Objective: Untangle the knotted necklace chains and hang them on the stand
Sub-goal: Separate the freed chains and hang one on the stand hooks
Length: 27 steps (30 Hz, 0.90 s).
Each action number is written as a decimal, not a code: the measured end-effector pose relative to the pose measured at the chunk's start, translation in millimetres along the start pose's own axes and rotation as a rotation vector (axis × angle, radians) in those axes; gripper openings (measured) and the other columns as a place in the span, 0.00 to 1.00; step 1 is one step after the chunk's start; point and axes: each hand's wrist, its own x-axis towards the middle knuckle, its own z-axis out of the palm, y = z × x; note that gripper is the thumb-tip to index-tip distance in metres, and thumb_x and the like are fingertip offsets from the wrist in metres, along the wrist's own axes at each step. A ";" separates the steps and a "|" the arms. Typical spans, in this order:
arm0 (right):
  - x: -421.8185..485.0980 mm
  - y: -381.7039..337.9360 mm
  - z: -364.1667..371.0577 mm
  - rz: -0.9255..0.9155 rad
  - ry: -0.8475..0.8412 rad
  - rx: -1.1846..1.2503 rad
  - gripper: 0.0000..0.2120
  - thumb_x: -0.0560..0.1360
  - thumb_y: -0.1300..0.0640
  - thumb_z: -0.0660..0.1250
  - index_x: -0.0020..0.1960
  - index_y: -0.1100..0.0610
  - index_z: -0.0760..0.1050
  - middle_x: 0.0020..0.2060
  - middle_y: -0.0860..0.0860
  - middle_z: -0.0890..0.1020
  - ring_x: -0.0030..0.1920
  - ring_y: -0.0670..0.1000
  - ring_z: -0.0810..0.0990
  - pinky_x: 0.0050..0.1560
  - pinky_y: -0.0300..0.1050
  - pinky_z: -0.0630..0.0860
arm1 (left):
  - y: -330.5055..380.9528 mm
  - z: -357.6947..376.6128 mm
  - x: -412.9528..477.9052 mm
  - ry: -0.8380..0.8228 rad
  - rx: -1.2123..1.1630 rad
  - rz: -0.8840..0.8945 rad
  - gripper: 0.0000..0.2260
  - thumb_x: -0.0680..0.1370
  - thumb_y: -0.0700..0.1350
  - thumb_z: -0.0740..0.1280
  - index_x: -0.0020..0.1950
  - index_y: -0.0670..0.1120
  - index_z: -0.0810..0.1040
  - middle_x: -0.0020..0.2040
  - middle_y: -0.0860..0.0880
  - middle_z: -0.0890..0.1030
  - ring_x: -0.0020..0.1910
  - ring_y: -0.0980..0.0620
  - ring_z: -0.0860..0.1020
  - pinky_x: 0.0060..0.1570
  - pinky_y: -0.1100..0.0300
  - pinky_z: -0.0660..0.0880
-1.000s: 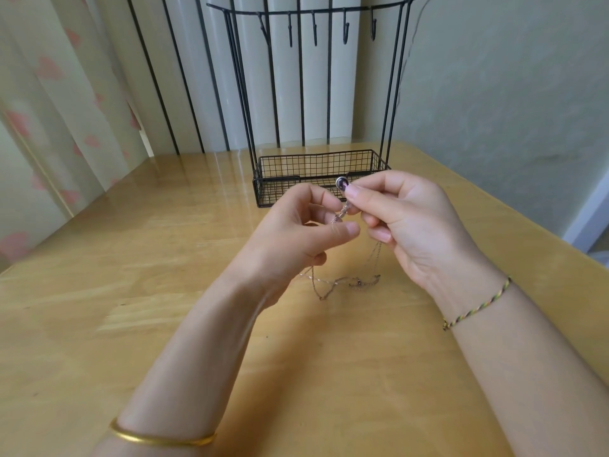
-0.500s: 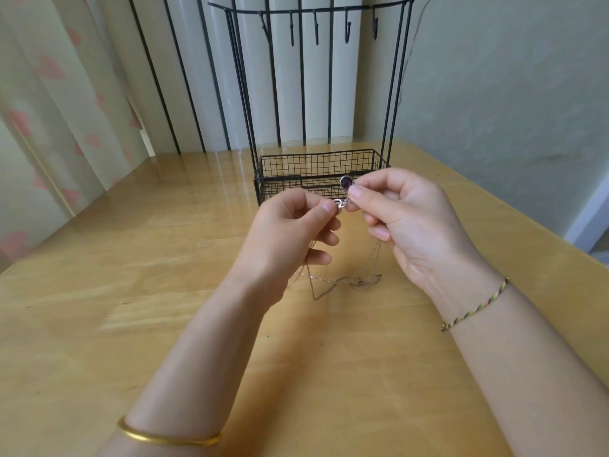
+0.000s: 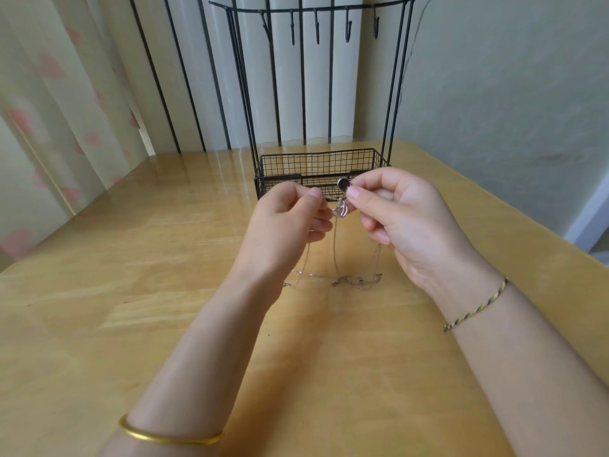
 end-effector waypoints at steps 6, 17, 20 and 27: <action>-0.7 0.0 1.5 -0.026 -0.029 -0.003 0.05 0.75 0.63 0.66 0.42 0.56 0.76 0.31 0.48 0.79 0.28 0.45 0.68 0.23 0.32 0.63 | 0.4 -3.4 -2.8 -0.098 0.002 -0.088 0.06 0.81 0.41 0.60 0.45 0.42 0.72 0.37 0.47 0.80 0.22 0.56 0.71 0.28 0.61 0.74; -0.2 -2.0 -1.4 -0.077 0.031 0.020 0.05 0.74 0.64 0.67 0.40 0.57 0.77 0.31 0.50 0.80 0.28 0.44 0.70 0.24 0.31 0.65 | 3.5 -1.9 -2.7 -0.080 0.070 0.046 0.06 0.74 0.35 0.66 0.42 0.46 0.77 0.39 0.49 0.77 0.39 0.54 0.74 0.41 0.61 0.72; -0.6 -2.9 -1.4 -0.093 0.047 0.025 0.05 0.73 0.65 0.68 0.39 0.57 0.78 0.29 0.49 0.79 0.27 0.44 0.71 0.24 0.31 0.65 | 5.2 -1.1 -4.4 -0.067 0.086 0.121 0.05 0.74 0.37 0.68 0.41 0.46 0.78 0.36 0.51 0.79 0.35 0.58 0.73 0.34 0.68 0.70; -0.8 -3.4 -2.0 -0.118 0.080 -0.005 0.03 0.72 0.65 0.69 0.40 0.60 0.78 0.30 0.53 0.80 0.25 0.44 0.74 0.24 0.30 0.66 | 4.9 0.4 -4.3 -0.005 0.269 0.332 0.04 0.72 0.39 0.72 0.42 0.47 0.81 0.38 0.54 0.82 0.35 0.62 0.76 0.38 0.71 0.71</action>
